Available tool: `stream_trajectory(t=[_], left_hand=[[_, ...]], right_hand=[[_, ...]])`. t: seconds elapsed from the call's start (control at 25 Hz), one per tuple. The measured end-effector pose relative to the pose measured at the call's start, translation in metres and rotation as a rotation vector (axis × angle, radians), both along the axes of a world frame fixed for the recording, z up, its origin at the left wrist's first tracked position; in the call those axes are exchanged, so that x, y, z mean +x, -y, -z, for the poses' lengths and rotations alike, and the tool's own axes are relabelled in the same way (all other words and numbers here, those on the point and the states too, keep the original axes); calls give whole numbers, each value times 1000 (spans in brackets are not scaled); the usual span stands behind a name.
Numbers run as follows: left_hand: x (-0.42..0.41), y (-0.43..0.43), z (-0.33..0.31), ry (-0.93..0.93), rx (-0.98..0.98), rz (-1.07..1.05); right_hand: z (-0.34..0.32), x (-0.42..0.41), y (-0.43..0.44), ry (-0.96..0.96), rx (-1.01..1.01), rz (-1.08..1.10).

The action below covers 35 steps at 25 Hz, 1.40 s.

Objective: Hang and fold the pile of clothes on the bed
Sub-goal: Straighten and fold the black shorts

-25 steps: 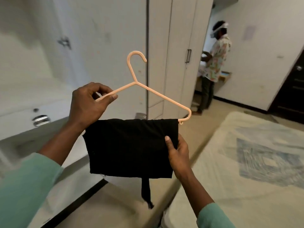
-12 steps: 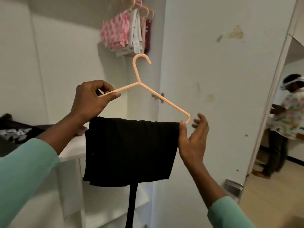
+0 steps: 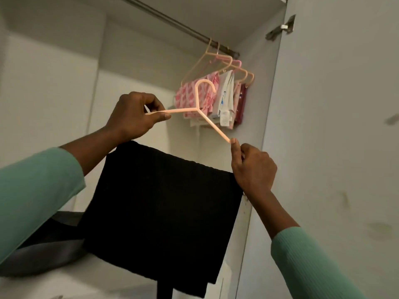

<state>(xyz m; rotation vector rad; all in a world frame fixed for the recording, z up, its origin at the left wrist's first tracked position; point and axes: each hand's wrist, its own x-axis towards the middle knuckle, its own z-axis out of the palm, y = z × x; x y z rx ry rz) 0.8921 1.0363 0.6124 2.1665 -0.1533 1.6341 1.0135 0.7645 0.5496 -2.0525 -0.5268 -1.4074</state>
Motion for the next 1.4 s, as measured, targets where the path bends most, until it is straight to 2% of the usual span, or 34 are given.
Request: stream_trajectory(t=[0.12, 0.16, 0.24, 0.28, 0.32, 0.36, 0.44, 0.48, 0.6, 0.76, 1.0, 1.08, 1.2, 1.4], left_hand=[[41, -28, -28, -24, -14, -42], [55, -33, -32, 19, 14, -102], [82, -32, -37, 252, 151, -273], [93, -28, -37, 363, 236, -288], [103, -24, -37, 380, 307, -265], [114, -26, -38, 309, 347, -241], [139, -43, -41, 79, 318, -268], [153, -60, -45, 35, 279, -304], [183, -96, -67, 152, 228, -361], [218, -121, -105, 392, 317, -363], [268, -108, -136, 422, 266, -46], [285, -106, -150, 380, 153, 53], [314, -102, -175, 220, -5, 257], [352, -93, -199, 75, -86, 435]], right_hand=[[-37, 38, -21, 5, 71, -163], [-53, 49, -27, 17, 99, -214], [-88, 67, -39, 62, 93, -263], [-103, 77, -46, 85, 75, -260], [-117, 85, -51, 103, 63, -250], [-130, 92, -56, 116, 57, -240], [-153, 110, -62, 129, 67, -229], [-163, 118, -66, 129, 77, -224], [-193, 131, -83, 168, 78, -177], [-253, 133, -116, 199, -2, -77], [-351, 135, -189, 190, -244, 213], [-368, 140, -207, 180, -235, 285], [-384, 145, -223, 193, -133, 381], [-388, 160, -248, 263, -117, 494]])
